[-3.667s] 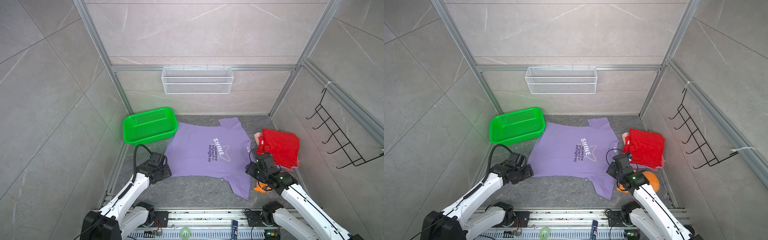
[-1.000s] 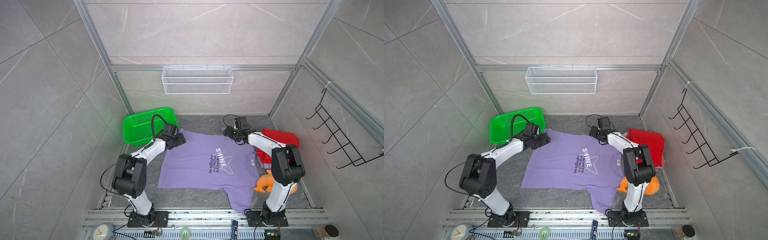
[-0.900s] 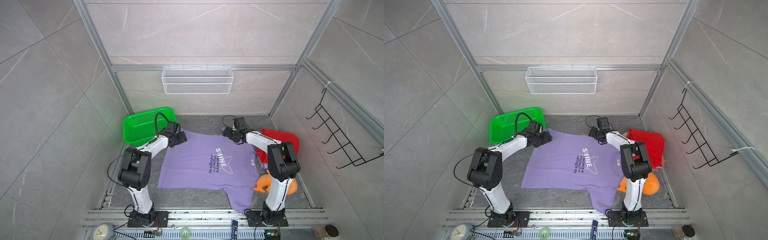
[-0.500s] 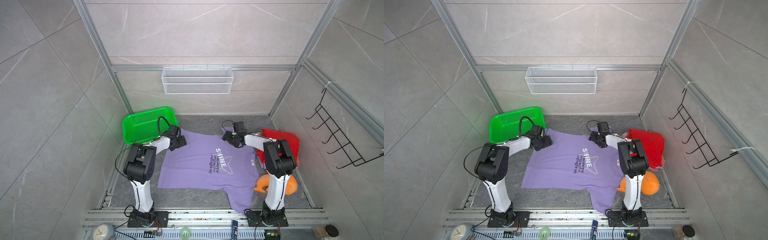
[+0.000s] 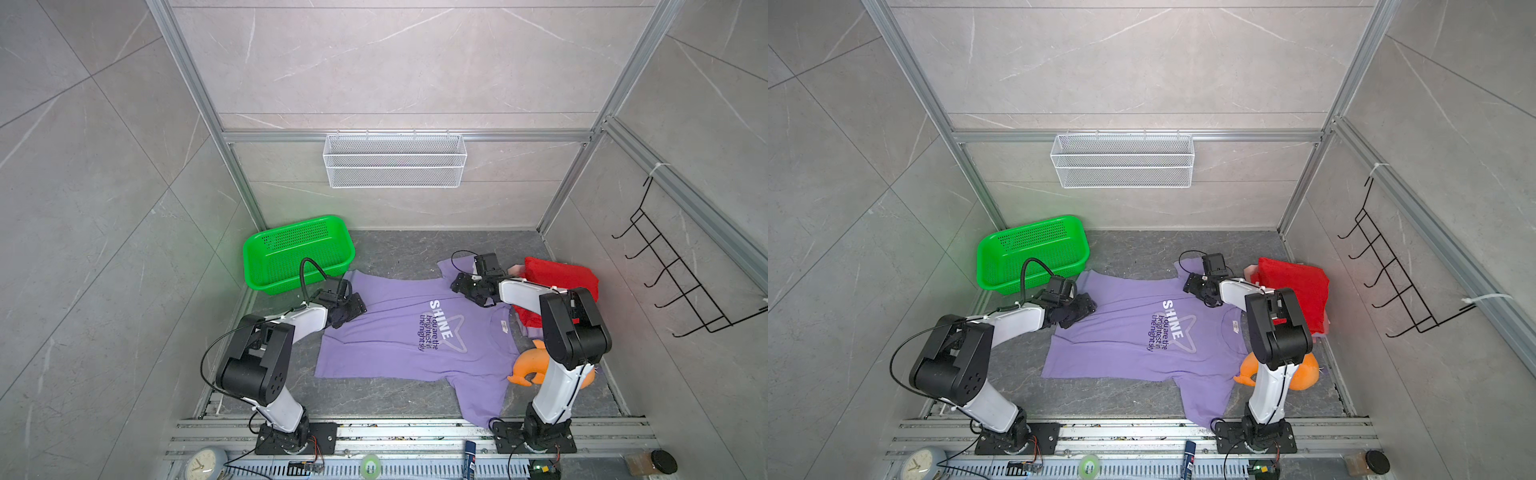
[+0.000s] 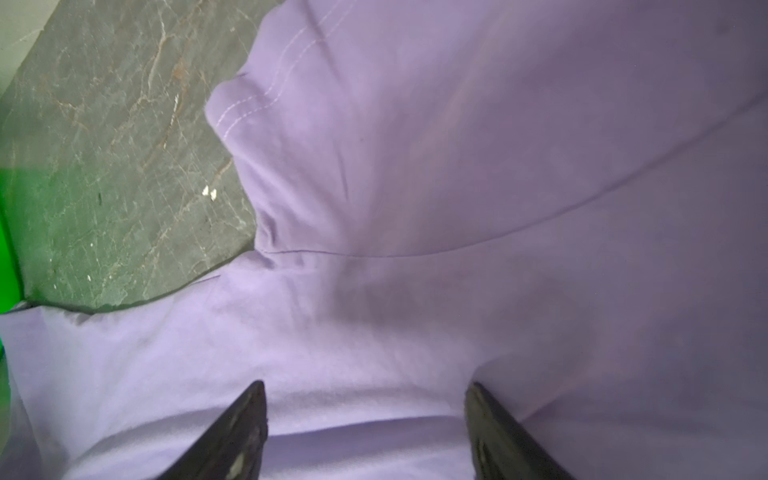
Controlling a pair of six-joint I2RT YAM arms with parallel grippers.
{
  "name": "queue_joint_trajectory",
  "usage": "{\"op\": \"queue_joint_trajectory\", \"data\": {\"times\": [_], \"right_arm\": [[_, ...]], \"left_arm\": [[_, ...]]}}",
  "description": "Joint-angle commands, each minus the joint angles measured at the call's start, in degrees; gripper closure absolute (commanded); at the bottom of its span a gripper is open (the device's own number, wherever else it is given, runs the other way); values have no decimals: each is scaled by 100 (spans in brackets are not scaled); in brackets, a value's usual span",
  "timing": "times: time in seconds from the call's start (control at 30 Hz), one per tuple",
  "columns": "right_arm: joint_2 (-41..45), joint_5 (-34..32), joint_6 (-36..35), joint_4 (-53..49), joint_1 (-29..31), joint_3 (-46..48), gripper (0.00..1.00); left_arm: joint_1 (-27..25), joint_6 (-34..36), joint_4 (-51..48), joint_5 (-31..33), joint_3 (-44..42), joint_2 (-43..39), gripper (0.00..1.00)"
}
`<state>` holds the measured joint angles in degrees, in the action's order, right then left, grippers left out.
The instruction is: Fold and stack the t-shirts
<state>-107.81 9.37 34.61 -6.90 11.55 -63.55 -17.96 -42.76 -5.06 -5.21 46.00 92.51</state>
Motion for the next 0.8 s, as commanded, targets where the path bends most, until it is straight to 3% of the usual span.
{"op": "queue_joint_trajectory", "data": {"times": [0.0, 0.17, 0.37, 0.77], "right_arm": [[256, 23, -160, -256, -18, 57, 24], [345, -77, -209, -384, -30, -261, 24], [212, -540, -285, -586, -85, -958, 24], [-553, -488, -435, -733, -412, -2131, 23]], "left_arm": [[46, -44, -657, -83, 38, -282, 23], [46, 554, -1262, 170, 1082, -160, 22], [104, 1089, -1560, 421, 2293, 733, 23], [490, 1794, -1962, 364, 3854, 2260, 26]]}}
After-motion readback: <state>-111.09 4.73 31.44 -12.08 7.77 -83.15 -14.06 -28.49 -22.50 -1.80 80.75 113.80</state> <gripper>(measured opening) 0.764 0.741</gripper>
